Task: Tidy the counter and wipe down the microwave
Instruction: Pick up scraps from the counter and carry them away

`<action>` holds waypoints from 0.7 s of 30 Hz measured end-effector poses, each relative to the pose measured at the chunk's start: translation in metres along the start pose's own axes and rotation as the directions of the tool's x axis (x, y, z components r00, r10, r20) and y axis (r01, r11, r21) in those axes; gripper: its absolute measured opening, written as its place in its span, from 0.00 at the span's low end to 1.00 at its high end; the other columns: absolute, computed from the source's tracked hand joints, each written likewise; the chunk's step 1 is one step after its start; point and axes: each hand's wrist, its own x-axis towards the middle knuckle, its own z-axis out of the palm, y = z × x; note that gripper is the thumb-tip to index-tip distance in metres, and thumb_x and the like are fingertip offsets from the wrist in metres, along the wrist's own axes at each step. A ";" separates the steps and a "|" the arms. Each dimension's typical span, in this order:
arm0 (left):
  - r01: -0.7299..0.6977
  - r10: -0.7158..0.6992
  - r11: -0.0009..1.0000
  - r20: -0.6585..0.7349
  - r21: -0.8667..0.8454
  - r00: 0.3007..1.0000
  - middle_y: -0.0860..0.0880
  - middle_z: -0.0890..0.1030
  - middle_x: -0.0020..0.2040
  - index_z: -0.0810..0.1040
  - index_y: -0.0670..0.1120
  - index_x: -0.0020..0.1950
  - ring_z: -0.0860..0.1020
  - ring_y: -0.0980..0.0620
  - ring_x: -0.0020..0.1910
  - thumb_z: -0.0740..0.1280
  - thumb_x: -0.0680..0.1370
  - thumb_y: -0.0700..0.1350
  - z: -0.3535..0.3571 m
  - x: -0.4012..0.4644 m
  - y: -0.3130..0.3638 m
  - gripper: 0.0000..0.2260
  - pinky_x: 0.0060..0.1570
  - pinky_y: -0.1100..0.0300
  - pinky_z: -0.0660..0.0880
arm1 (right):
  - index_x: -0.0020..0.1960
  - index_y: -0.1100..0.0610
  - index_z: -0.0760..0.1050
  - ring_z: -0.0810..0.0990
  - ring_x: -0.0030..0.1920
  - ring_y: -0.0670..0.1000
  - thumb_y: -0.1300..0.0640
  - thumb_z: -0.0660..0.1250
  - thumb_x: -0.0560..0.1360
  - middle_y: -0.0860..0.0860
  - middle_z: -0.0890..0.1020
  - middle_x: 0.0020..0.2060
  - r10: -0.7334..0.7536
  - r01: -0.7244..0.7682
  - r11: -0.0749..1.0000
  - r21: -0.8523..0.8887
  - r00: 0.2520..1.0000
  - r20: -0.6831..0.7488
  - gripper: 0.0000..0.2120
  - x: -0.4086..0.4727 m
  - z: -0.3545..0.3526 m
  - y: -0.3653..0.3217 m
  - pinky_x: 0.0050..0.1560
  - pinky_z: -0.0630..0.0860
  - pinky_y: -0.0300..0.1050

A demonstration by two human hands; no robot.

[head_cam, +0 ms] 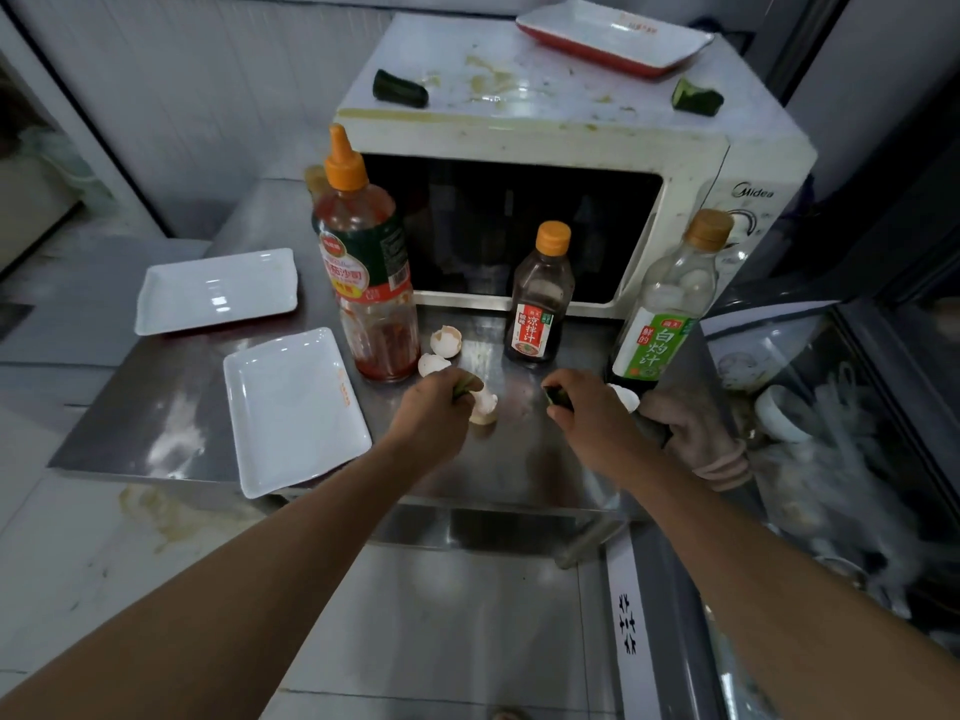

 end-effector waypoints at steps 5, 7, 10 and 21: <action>-0.026 0.026 1.000 -0.016 0.009 1.000 0.47 0.76 0.52 0.74 0.48 0.60 0.75 0.51 0.47 0.59 0.80 0.43 -0.028 -0.001 0.020 0.10 0.47 0.59 0.70 | 0.63 0.57 0.72 0.72 0.51 0.50 0.63 0.62 0.77 0.56 0.75 0.58 0.004 0.000 0.999 0.052 0.998 -0.070 0.14 0.001 -0.027 -0.028 0.41 0.58 0.31; -0.055 0.055 0.998 -0.032 0.000 0.998 0.48 0.76 0.49 0.74 0.47 0.61 0.73 0.57 0.40 0.60 0.80 0.43 -0.038 0.000 0.028 0.11 0.40 0.62 0.70 | 0.65 0.56 0.71 0.73 0.54 0.51 0.61 0.63 0.77 0.56 0.75 0.60 0.025 -0.018 0.997 0.072 0.996 -0.090 0.16 0.000 -0.039 -0.040 0.44 0.60 0.31; -0.148 0.147 0.989 -0.039 -0.012 0.988 0.51 0.76 0.48 0.74 0.47 0.60 0.73 0.58 0.40 0.60 0.80 0.41 -0.056 0.000 0.042 0.10 0.37 0.65 0.69 | 0.66 0.56 0.70 0.74 0.60 0.53 0.59 0.63 0.78 0.54 0.75 0.61 0.041 -0.028 0.994 0.102 0.991 -0.125 0.16 -0.003 -0.057 -0.056 0.50 0.63 0.36; -0.331 0.328 0.942 -0.049 -0.051 0.943 0.48 0.79 0.50 0.76 0.46 0.54 0.74 0.53 0.46 0.60 0.79 0.39 -0.100 0.002 0.095 0.08 0.40 0.66 0.67 | 0.63 0.58 0.69 0.77 0.52 0.56 0.63 0.58 0.79 0.59 0.75 0.56 0.039 0.002 0.991 0.136 0.955 -0.293 0.13 -0.012 -0.116 -0.096 0.55 0.74 0.49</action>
